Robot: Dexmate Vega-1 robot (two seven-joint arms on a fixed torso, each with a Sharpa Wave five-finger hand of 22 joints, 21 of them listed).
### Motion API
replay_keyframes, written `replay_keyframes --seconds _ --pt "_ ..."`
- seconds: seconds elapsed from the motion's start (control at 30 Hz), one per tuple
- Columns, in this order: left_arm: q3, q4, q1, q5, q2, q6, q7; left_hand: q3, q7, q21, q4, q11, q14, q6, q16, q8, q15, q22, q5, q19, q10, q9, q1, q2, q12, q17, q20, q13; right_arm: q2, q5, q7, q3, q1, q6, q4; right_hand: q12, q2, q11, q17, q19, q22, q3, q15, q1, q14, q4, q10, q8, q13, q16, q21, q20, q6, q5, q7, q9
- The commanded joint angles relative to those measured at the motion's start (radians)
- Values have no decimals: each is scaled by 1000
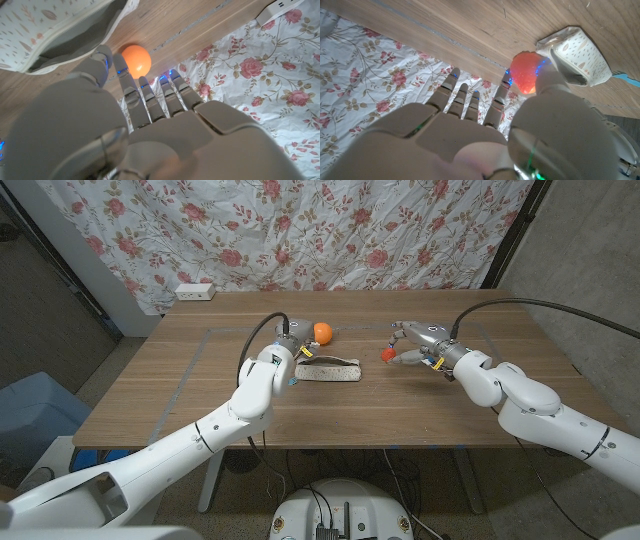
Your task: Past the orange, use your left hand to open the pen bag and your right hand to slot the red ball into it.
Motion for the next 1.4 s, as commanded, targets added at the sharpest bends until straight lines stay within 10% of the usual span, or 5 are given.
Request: replay_keyframes --seconds 0.03,1.4 --pt "1 44 14 27 -44 0 20 -7 1 0 3 -1 9 17 7 -3 -86 3 0 9 13 3 16 1 3 1 2 1 12 -5 3 -11 11 1 6 -3 9 5 4 7 3 -3 -2 7 8 0 10 4 0 1 -3 0 11 4 -2 3" --pt "48 118 -23 -41 -53 -19 19 -39 18 -2 9 1 17 39 1 -21 -90 4 0 10 16 6 37 14 -9 2 2 1 26 -10 -5 -21 26 -17 23 -5 19 4 8 8 3 -7 -3 6 10 1 15 6 0 1 -3 -1 13 2 -2 1"
